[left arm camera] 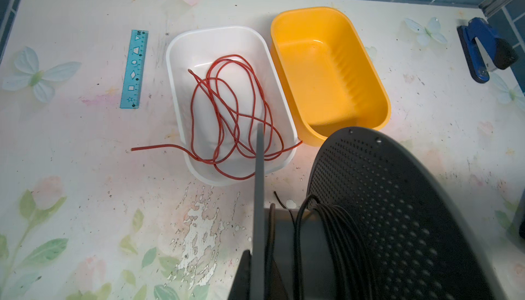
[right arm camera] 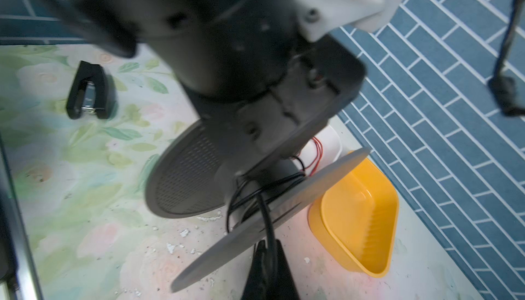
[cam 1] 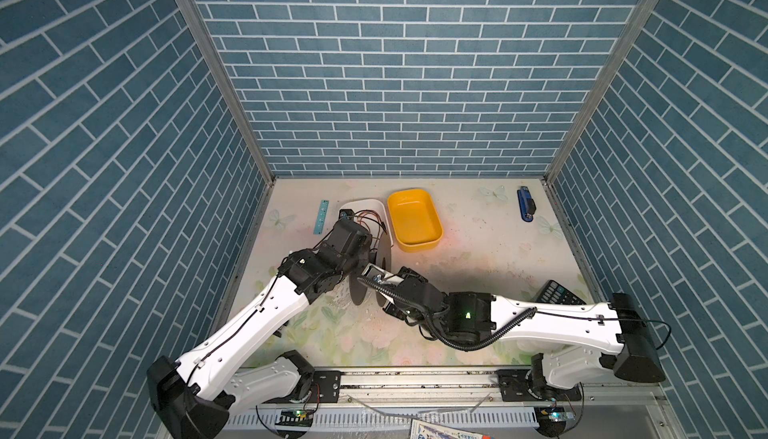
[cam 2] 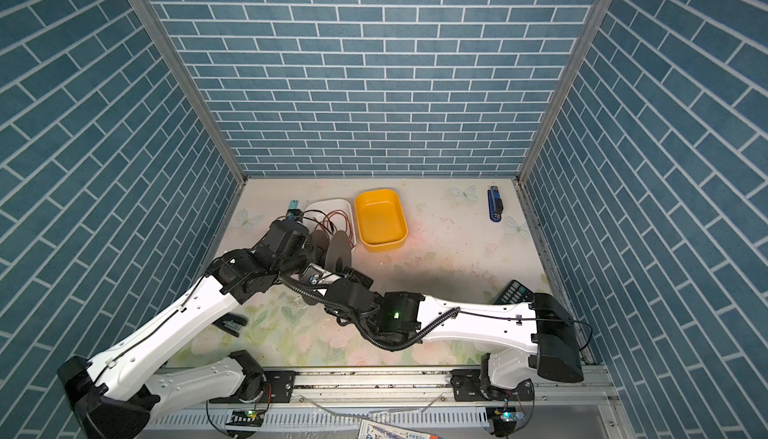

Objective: Wrap the cables
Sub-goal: 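Release the cable and pull the right gripper back while the left turns the spool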

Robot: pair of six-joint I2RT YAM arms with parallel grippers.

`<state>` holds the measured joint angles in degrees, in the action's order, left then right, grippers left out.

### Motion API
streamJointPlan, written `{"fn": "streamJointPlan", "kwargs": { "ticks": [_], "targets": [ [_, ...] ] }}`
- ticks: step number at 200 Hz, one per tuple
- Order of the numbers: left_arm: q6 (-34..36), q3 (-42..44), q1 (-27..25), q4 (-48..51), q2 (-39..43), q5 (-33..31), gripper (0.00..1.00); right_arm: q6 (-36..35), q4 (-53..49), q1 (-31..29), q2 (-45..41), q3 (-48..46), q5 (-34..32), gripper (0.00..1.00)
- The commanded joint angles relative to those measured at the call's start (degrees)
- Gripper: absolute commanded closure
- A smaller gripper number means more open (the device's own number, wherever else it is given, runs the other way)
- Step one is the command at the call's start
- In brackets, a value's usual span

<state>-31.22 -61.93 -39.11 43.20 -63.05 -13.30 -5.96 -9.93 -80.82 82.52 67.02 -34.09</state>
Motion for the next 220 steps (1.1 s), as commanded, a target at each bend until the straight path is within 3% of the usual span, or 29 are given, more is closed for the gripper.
{"fn": "streamJointPlan", "kwargs": {
  "ticks": [1, 55, 96, 153, 220],
  "targets": [
    [1.65, -0.05, -1.18, 0.54, 0.27, 1.03, 1.0, 1.63, -3.62, 2.73, 0.07, 4.26, -3.65, 1.0],
    [3.12, 1.57, -2.62, 1.45, 1.06, 7.01, 1.0, 8.6, -6.29, 10.82, -1.08, 5.27, -5.38, 0.99],
    [5.23, 0.26, -2.82, 1.83, 2.77, 13.44, 1.0, 11.43, -6.85, 17.76, -1.57, 4.52, 6.04, 0.9],
    [6.42, -2.81, -2.39, 3.43, 3.72, 21.32, 1.0, 13.37, -6.95, 25.07, -3.43, 1.62, 16.09, 0.86],
    [5.66, -6.36, 5.63, 1.53, 5.4, 35.86, 1.0, 15.04, -2.23, 34.0, -9.17, -9.46, 35.0, 0.86]
  ]
}}
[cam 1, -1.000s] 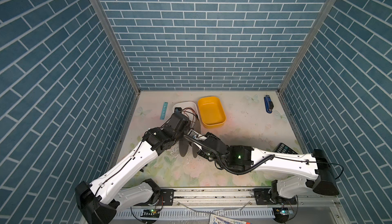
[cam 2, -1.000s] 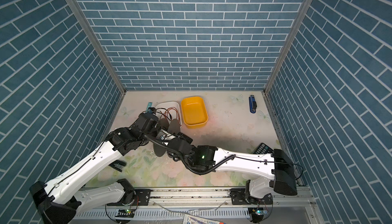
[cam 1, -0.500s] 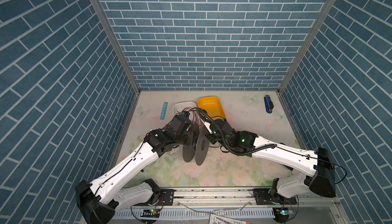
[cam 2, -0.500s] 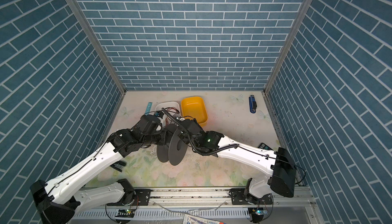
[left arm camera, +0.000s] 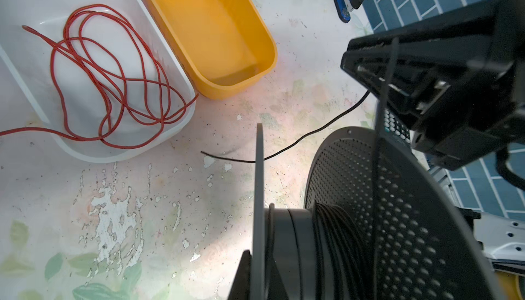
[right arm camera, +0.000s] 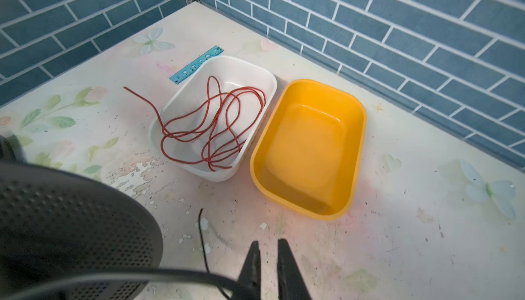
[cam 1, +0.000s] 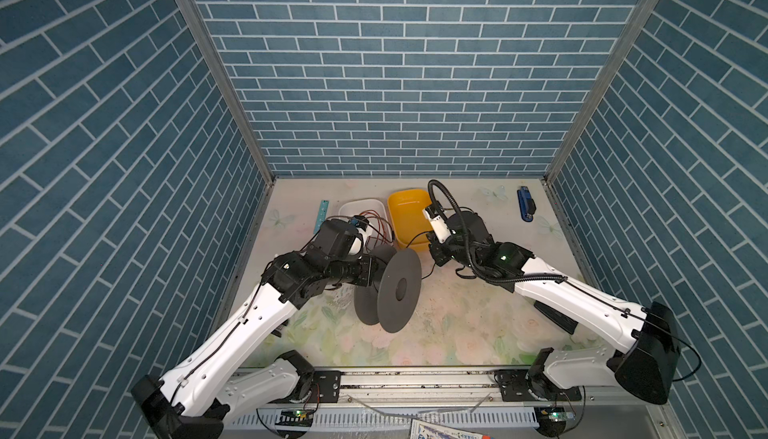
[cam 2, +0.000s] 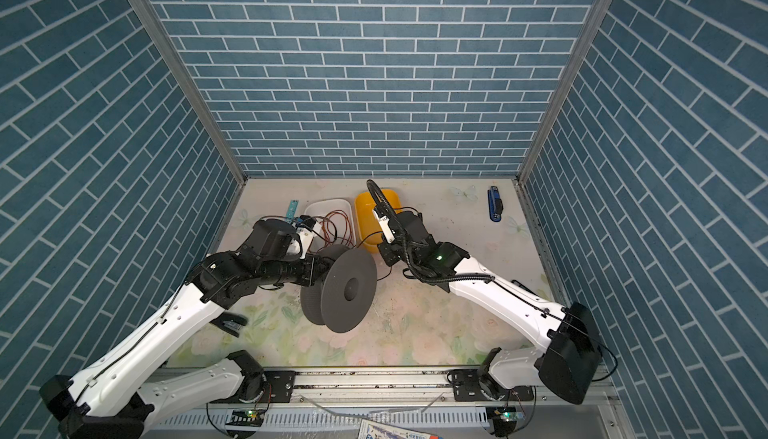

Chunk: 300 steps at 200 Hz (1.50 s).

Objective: Wrap the cables
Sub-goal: 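Release the cable and pull the right gripper back while the left turns the spool, then regrasp the black cable lower down with the right gripper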

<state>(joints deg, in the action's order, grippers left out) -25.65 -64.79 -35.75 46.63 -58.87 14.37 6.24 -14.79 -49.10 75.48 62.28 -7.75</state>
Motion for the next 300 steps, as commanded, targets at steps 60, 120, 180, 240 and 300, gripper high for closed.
{"fn": "streamJointPlan", "kwargs": {
  "ticks": [60, 120, 180, 240, 300],
  "targets": [
    [-2.12, -7.39, 3.37, -7.55, 0.51, 14.28, 1.0, 4.87, 8.81, 5.33, -5.56, -14.9, 17.35, 0.84],
    [-7.35, -7.29, 3.93, -14.47, 2.69, 13.03, 1.0, 8.94, 17.96, 5.37, -10.73, -24.77, 20.35, 0.68],
    [-9.21, -8.98, 4.37, -16.58, 2.95, 12.08, 1.0, 11.5, 23.36, 5.41, -15.39, -31.78, 20.87, 0.51],
    [-10.53, -10.53, 4.9, -18.33, 2.36, 11.83, 1.0, 15.14, 30.85, 5.42, -14.34, -36.78, 20.84, 0.36],
    [-11.44, -10.09, 5.01, -19.91, 2.27, 12.3, 1.0, 19.26, 40.25, 5.42, -5.4, -38.02, 23.76, 0.4]
  ]
}}
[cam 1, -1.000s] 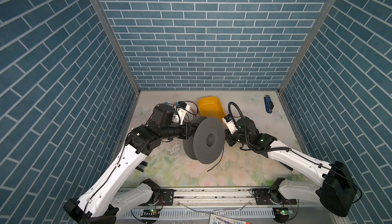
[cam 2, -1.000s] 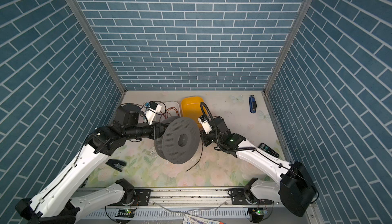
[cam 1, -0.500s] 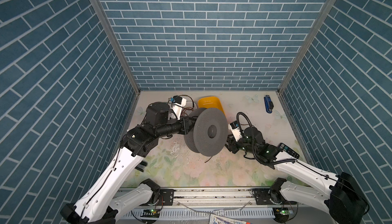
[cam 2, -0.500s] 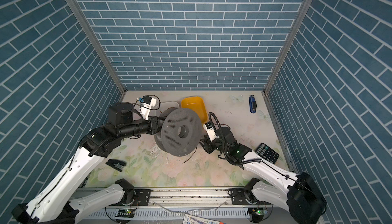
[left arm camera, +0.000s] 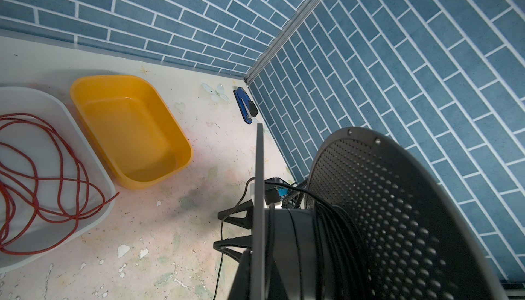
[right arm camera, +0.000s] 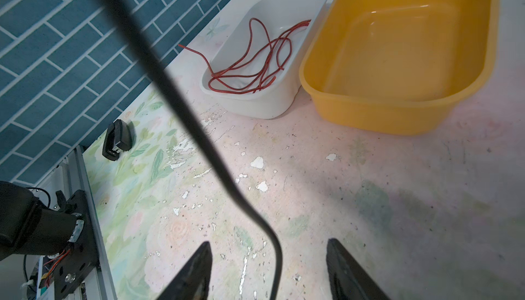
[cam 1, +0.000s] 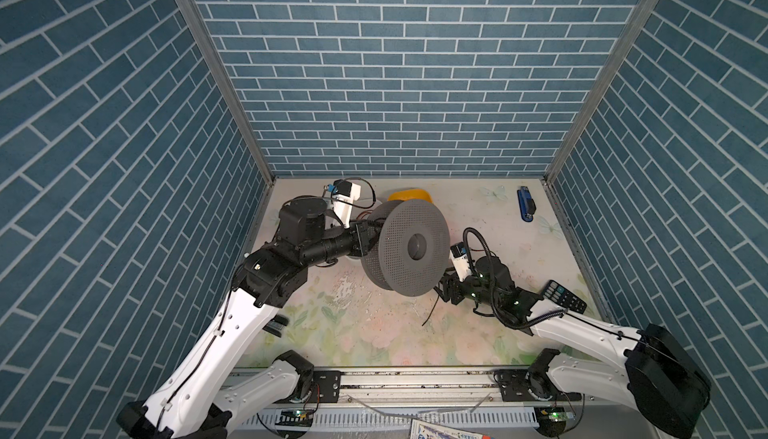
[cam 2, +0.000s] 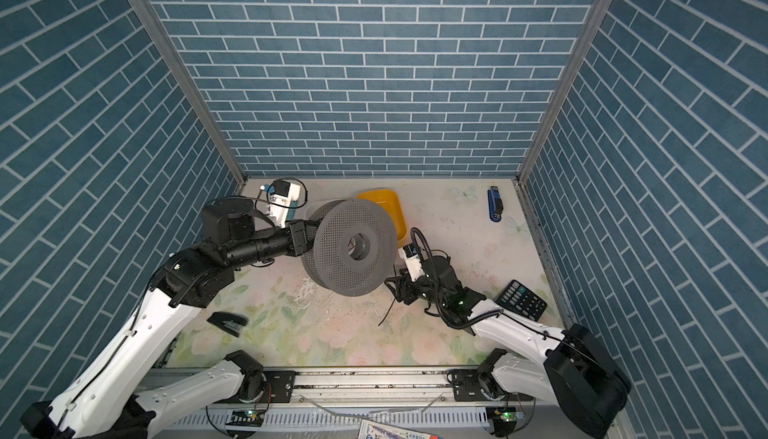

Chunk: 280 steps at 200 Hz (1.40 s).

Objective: Wrap the cables
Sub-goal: 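Regrasp the black cable lower down with the right gripper, then tilt the spool with the left gripper while the right wraps cable over the hub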

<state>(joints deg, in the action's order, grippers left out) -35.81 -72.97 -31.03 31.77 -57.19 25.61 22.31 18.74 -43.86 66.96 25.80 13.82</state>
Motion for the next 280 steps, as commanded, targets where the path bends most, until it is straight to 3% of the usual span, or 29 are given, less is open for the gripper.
{"fn": "streamJointPlan", "kwargs": {
  "ticks": [1, 34, 64, 78, 88, 131, 156, 188, 249, 280],
  "targets": [
    [-1.27, -1.91, 0.28, -5.09, 0.59, 1.09, 1.0, 3.23, 6.91, 0.22, 3.24, -1.54, 2.27, 0.41],
    [-0.86, -1.89, 0.77, -4.66, 0.94, 0.22, 1.0, 5.07, 10.49, 0.08, 7.45, -1.28, 4.66, 0.7],
    [-0.84, -1.09, 1.99, -4.08, 1.53, -1.75, 1.0, 6.83, 11.82, -0.09, 8.12, -2.01, 5.42, 0.84],
    [-0.84, -0.74, 2.58, -3.53, 1.91, -3.43, 1.0, 7.56, 12.45, -0.41, 7.69, -2.68, 5.42, 0.84],
    [-0.92, -0.58, 2.98, -3.38, 2.08, -4.07, 1.0, 7.64, 12.39, -0.68, 7.14, -3.2, 5.35, 0.79],
    [-1.85, -0.64, 3.23, -4.85, 1.73, -2.49, 1.0, 7.14, 10.75, -0.7, 5.28, -4.1, 3.89, 0.8],
    [-2.2, -0.76, 3.2, -5.48, 1.77, -2.05, 1.0, 7.85, 12.1, -0.75, 7.0, -3.88, 3.82, 0.52],
    [-1.89, -1.0, 3.26, -5.26, 1.73, -2.4, 1.0, 11.99, 18.51, -1.04, 9.28, -5.13, 4.74, 0.44],
    [-1.58, -0.87, 3.34, -5.44, 2.08, -3.58, 1.0, 19.79, 33.14, -5.79, 18.58, -8.06, 0.64, 0.49],
    [-1.72, 0.01, 3.34, -6.1, 2.17, -3.62, 1.0, 21.86, 41.02, -8.81, 23.77, -8.53, -1.72, 0.64]
  ]
}}
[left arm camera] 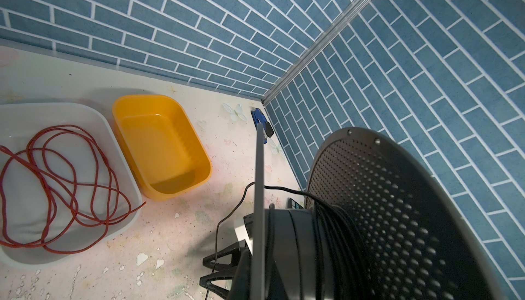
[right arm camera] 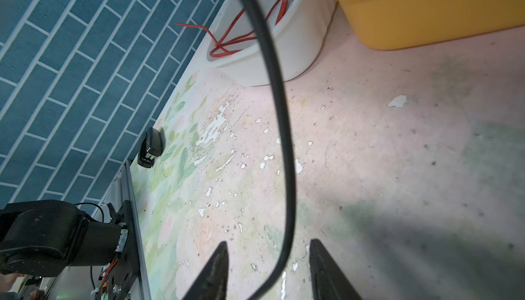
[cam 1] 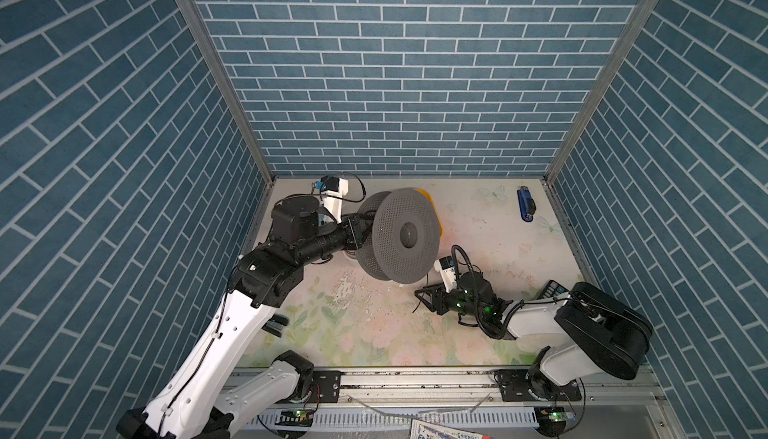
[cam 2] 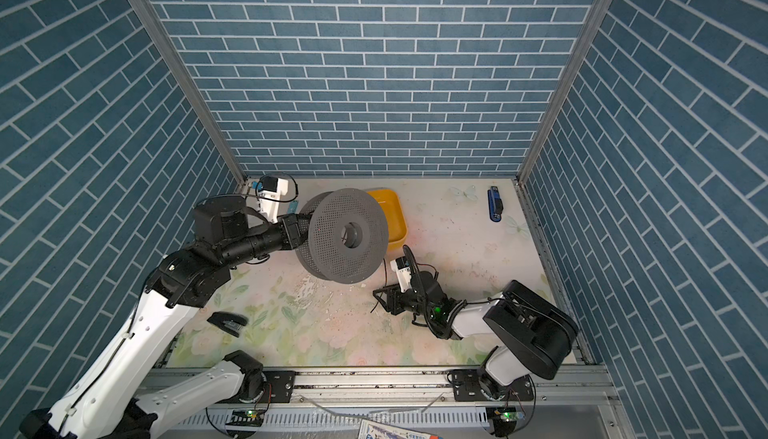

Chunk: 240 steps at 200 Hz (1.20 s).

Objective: Wrap the cables
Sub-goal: 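Tilt the spool with the left gripper while the right wraps cable over the hub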

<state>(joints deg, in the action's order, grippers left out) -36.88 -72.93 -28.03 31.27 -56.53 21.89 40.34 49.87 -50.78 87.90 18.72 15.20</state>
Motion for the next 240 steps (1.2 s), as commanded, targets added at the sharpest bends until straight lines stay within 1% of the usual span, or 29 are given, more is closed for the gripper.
{"fn": "streamJointPlan", "kwargs": {
  "ticks": [1, 13, 27, 41, 59, 64, 75, 96, 126, 151, 171, 191, 218, 240],
  "targets": [
    [-0.65, -0.07, 0.34, -5.6, 1.51, 0.09, 1.0, 3.97, 10.16, -1.88, 2.91, -1.43, -3.13, 0.65],
    [-0.52, -0.09, 0.35, -5.54, 1.48, -0.04, 1.0, 4.38, 11.83, -3.0, 4.27, -1.15, -3.97, 0.74],
    [-0.22, -0.24, 0.43, -5.1, 1.58, -0.9, 1.0, 4.57, 12.07, -4.09, 4.75, -0.84, -5.49, 0.9],
    [0.52, -0.44, 0.67, -4.22, 1.69, -2.42, 1.0, 4.41, 10.81, -4.95, 4.19, -0.54, -6.75, 1.0],
    [1.18, -0.66, 1.04, -2.63, 1.52, -5.07, 1.0, 3.53, 5.06, -6.41, 1.25, 0.28, -9.81, 1.0],
    [1.35, -0.74, 1.07, -2.01, 1.43, -6.07, 1.0, 2.89, 2.93, -7.16, 0.12, 0.5, -12.36, 1.0],
    [1.88, -0.57, 1.21, -1.11, 1.41, -8.45, 1.0, 0.46, -1.83, -9.19, -2.63, 1.42, -15.71, 1.0],
    [2.75, 0.08, 1.17, -0.33, 1.47, -13.33, 1.0, -4.64, -14.79, -13.53, -7.73, 5.03, -22.76, 1.0],
    [3.39, 1.3, 1.29, -1.4, 0.72, -17.83, 1.0, -10.8, -28.72, -18.76, -11.02, 11.07, -29.47, 1.0],
    [4.22, 2.57, 1.22, -2.7, -0.74, -20.33, 1.0, -16.02, -37.95, -23.37, -10.42, 17.3, -35.23, 1.0],
    [4.45, 3.99, 1.22, -3.76, -2.11, -21.27, 1.0, -20.01, -46.5, -27.54, -8.11, 23.64, -41.03, 1.0],
    [4.7, 5.44, 1.21, -4.53, -3.25, -21.62, 1.0, -23.22, -52.65, -30.73, -5.3, 29.31, -45.49, 1.0],
    [5.16, 7.43, 1.14, -4.89, -4.3, -21.63, 1.0, -27.88, -57.16, -34.37, -2.85, 34.8, -49.92, 1.0],
    [5.07, 9.89, 0.78, -5.42, -4.17, -21.63, 1.0, -31.28, -58.44, -35.8, -2.9, 37.02, -51.5, 1.0]
  ]
}}
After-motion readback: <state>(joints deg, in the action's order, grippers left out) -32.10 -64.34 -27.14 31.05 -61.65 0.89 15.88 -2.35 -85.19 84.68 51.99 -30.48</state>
